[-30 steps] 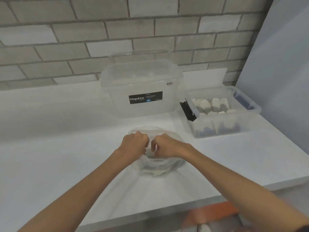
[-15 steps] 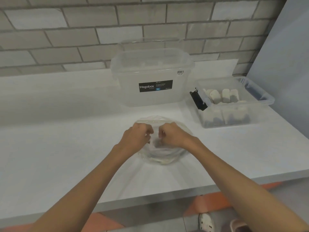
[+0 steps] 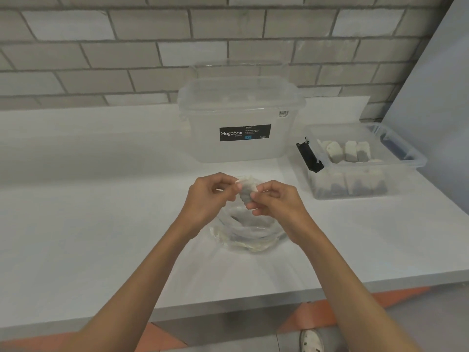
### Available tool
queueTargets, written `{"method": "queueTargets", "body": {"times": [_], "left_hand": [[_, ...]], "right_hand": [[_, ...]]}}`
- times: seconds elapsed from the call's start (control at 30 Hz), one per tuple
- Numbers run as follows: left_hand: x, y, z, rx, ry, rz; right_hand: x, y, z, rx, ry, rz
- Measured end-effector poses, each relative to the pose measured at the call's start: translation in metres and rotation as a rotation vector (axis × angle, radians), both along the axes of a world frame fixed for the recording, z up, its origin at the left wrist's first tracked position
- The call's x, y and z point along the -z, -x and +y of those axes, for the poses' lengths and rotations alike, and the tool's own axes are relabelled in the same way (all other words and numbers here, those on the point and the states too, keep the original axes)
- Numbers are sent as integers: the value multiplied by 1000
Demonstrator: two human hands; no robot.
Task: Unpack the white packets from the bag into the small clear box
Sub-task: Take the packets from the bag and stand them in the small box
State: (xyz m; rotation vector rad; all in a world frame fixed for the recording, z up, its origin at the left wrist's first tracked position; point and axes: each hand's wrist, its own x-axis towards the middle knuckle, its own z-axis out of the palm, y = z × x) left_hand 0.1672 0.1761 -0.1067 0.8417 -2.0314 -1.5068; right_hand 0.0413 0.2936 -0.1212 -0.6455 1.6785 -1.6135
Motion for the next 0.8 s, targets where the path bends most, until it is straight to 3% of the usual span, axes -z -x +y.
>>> {"method": "queueTargets", "body": {"times": [0.47, 0.7, 0.8], "left_hand": [[-10, 2, -5, -2, 4, 111], [-8, 4, -7, 7, 62, 79], [-3, 3, -9, -18, 130, 40]], "right_hand": [[-5, -14, -3, -16, 98, -138], [-8, -10, -3, -2, 61, 7], [-2, -5, -9, -50, -51, 183]]}}
